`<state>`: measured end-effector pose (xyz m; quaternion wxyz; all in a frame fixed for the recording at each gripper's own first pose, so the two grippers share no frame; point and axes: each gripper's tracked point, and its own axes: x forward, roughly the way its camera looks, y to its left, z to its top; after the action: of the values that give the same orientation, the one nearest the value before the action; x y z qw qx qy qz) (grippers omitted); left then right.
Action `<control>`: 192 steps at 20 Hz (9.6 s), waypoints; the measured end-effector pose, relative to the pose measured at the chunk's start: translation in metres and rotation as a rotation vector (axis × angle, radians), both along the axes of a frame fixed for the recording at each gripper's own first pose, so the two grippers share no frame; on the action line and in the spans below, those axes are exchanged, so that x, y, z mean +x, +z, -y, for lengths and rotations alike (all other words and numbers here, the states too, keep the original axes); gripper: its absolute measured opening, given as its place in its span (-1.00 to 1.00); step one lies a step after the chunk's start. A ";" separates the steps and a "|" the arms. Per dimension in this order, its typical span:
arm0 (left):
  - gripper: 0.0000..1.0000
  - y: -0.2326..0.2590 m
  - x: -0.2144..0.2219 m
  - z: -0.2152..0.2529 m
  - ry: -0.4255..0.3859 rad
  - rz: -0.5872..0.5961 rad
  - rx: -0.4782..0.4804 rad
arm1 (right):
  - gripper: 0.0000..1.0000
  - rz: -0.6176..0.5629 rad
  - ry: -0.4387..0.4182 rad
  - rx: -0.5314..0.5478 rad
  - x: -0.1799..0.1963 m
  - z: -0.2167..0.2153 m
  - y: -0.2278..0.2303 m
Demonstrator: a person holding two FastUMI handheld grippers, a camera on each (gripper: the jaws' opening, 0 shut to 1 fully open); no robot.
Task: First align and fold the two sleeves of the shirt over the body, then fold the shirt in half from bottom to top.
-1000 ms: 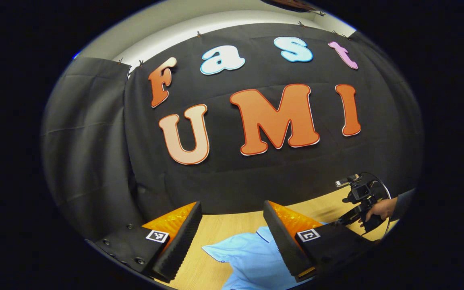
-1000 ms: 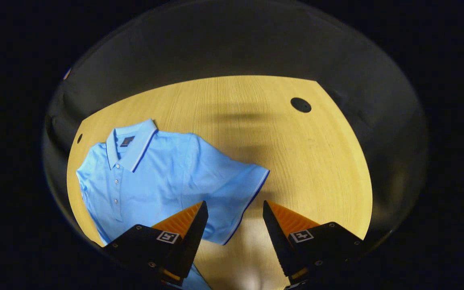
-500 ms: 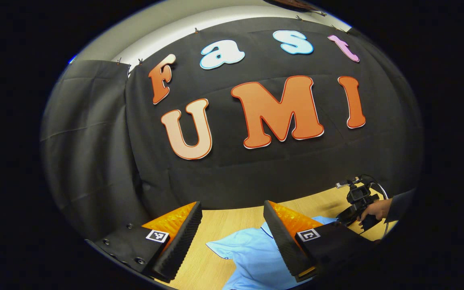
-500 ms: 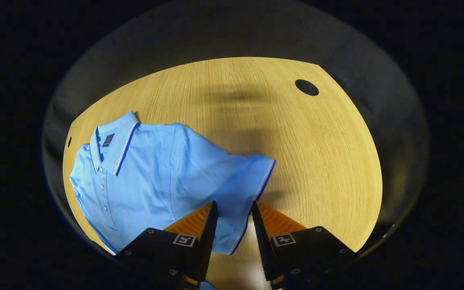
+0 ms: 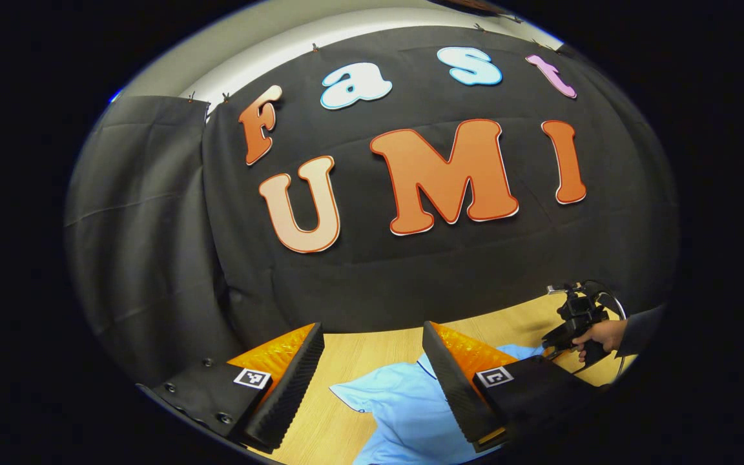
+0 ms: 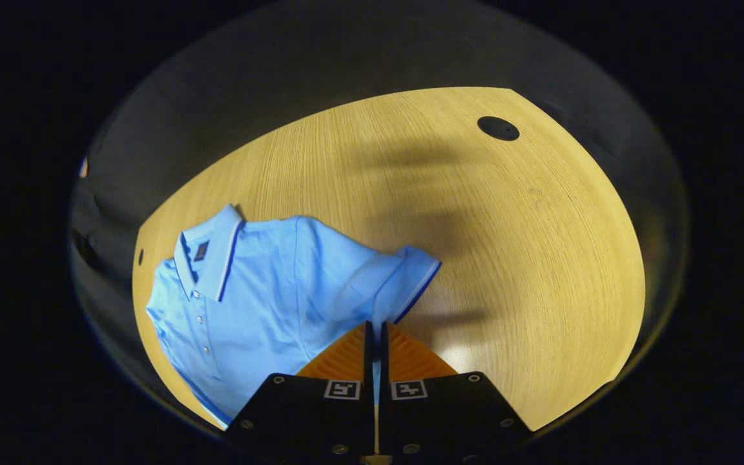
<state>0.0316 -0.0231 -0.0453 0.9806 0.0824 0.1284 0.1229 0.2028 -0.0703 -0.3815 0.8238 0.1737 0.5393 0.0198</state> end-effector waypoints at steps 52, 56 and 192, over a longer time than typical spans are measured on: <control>0.77 -0.414 0.106 -0.165 0.066 -0.942 -0.523 | 0.97 0.245 -0.195 -0.118 -0.220 -0.045 0.128; 0.59 -0.423 0.108 -0.170 0.095 -0.975 -0.463 | 0.98 0.246 -0.205 -0.129 -0.226 -0.039 0.125; 0.96 -0.168 0.158 -0.065 -0.252 -0.318 -0.341 | 0.96 0.667 0.110 -0.061 -0.007 -0.064 0.248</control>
<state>0.1897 0.0417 -0.2135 0.9554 -0.0505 0.2885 -0.0381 0.1954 -0.0066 -0.1338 0.9573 0.1036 0.2492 0.1034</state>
